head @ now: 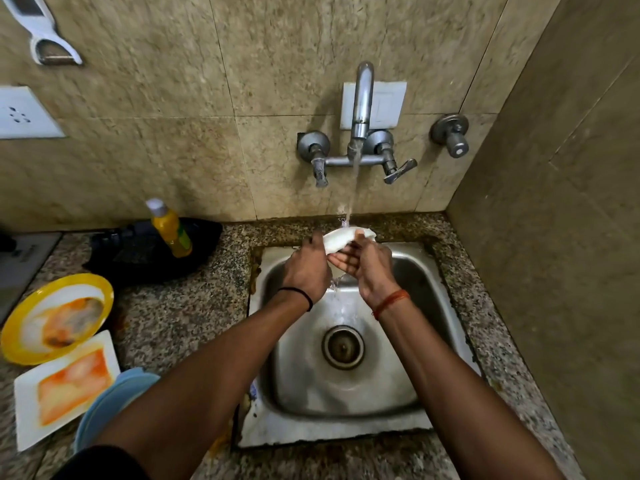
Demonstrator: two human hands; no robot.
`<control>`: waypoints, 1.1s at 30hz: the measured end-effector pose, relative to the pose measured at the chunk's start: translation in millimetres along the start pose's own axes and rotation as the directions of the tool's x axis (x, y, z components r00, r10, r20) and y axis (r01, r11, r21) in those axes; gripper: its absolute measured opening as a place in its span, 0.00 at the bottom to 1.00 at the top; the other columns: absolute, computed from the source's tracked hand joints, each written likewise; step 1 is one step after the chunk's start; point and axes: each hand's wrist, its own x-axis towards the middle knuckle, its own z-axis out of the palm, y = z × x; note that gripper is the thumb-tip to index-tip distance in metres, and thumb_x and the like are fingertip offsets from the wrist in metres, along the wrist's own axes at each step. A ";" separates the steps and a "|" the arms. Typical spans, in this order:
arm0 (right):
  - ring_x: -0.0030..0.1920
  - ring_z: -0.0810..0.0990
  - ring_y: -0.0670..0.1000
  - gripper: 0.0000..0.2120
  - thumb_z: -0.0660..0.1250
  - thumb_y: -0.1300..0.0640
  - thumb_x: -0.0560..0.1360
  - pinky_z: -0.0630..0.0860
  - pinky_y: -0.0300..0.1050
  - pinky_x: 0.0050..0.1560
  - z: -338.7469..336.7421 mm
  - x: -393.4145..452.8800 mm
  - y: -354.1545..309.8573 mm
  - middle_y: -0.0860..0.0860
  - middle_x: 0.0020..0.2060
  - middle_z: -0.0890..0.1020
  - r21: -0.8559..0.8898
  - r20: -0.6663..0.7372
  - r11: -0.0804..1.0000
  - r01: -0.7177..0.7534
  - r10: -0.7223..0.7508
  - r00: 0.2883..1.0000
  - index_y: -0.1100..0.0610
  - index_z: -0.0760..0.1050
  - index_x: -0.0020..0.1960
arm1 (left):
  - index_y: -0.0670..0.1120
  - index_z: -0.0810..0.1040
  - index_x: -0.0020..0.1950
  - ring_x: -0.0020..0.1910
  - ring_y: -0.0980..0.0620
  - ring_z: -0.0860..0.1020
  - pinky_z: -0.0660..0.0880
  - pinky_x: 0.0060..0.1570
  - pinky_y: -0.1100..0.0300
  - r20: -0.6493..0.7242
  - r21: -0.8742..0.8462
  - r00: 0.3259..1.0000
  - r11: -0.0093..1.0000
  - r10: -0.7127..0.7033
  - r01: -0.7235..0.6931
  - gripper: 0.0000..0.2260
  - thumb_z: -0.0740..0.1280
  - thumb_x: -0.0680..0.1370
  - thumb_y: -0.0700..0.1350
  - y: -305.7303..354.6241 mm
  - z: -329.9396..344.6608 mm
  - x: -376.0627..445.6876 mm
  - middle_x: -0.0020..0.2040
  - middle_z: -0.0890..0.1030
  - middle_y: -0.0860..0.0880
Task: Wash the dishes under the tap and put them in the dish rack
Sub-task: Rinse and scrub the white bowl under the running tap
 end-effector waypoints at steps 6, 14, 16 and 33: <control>0.62 0.79 0.56 0.15 0.58 0.54 0.82 0.74 0.47 0.62 -11.7 10.2 14.1 0.56 0.60 0.81 -0.409 0.187 0.856 0.315 -0.260 0.948 0.59 0.77 0.62 | 0.47 0.70 0.66 0.45 0.36 0.80 0.78 0.33 0.51 0.273 -0.506 0.913 0.762 -0.302 0.404 0.22 0.57 0.73 0.36 -14.4 1.7 10.7 0.52 0.79 0.42; 0.78 0.53 0.55 0.31 0.45 0.41 0.82 0.44 0.55 0.77 -55.0 7.5 43.3 0.59 0.77 0.59 -0.798 0.512 -0.464 0.385 -0.185 0.839 0.59 0.57 0.77 | 0.39 0.68 0.61 0.43 0.37 0.77 0.80 0.32 0.45 0.672 -0.734 0.690 -0.122 -0.269 0.668 0.17 0.54 0.74 0.31 -16.2 0.7 -3.6 0.48 0.77 0.39; 0.77 0.58 0.54 0.30 0.47 0.40 0.82 0.52 0.50 0.76 -52.0 -1.7 50.5 0.56 0.77 0.60 -0.742 0.638 -0.318 0.591 -0.062 0.767 0.56 0.57 0.78 | 0.38 0.70 0.58 0.39 0.41 0.77 0.79 0.31 0.51 0.661 -0.742 0.684 -0.129 -0.310 0.658 0.14 0.54 0.74 0.31 -16.8 1.2 -5.5 0.43 0.77 0.41; 0.79 0.45 0.59 0.31 0.49 0.49 0.82 0.45 0.54 0.78 -41.0 14.4 12.3 0.62 0.78 0.46 -0.839 0.373 -0.457 0.295 -0.088 0.924 0.61 0.44 0.79 | 0.41 0.70 0.51 0.41 0.42 0.78 0.78 0.40 0.45 0.683 -0.729 0.689 -0.169 -0.242 0.663 0.08 0.55 0.77 0.34 1.0 15.3 -13.3 0.47 0.77 0.40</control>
